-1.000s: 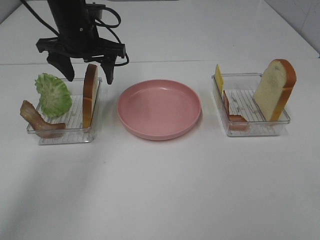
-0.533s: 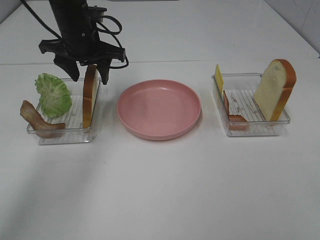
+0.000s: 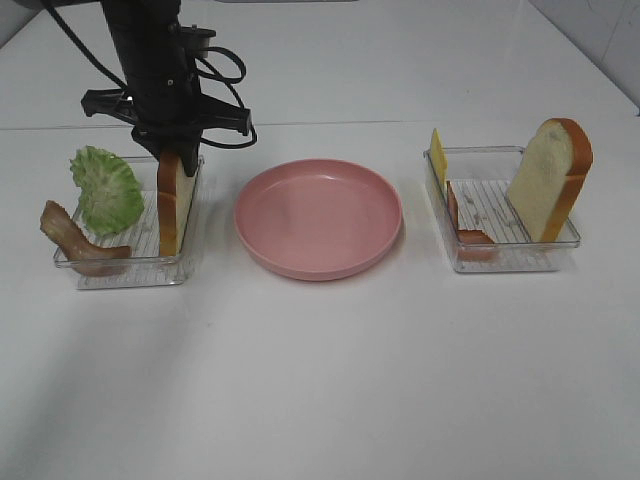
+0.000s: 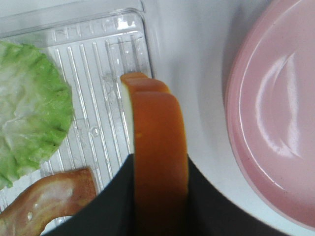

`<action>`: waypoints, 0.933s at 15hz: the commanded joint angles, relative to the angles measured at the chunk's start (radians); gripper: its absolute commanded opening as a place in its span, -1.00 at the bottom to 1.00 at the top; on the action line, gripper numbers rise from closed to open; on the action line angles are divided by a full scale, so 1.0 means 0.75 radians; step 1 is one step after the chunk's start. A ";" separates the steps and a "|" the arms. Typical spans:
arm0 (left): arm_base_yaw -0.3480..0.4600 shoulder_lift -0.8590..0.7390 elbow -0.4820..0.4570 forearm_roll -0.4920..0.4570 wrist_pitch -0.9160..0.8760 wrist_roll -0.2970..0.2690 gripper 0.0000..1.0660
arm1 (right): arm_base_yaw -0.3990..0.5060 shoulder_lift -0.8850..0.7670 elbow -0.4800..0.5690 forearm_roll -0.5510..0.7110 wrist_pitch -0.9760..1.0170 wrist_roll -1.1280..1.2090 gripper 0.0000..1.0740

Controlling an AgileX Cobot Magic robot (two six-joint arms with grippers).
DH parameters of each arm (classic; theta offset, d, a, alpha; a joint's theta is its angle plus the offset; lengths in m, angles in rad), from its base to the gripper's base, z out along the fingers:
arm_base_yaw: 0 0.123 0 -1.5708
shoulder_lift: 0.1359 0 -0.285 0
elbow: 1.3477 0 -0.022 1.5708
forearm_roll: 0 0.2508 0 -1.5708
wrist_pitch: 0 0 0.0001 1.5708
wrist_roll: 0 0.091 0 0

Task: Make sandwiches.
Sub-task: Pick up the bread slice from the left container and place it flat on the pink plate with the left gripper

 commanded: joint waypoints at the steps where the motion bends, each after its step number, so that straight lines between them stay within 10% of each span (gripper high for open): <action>1: -0.004 -0.001 -0.005 -0.007 -0.019 -0.005 -1.00 | -0.008 -0.021 0.003 0.004 -0.012 -0.007 0.45; 9: -0.003 -0.236 -0.141 -0.059 0.025 0.031 -1.00 | -0.008 -0.021 0.003 0.004 -0.012 -0.007 0.45; 14: 0.100 -0.160 -0.200 -0.620 -0.163 0.300 -1.00 | -0.008 -0.021 0.003 0.004 -0.012 -0.007 0.45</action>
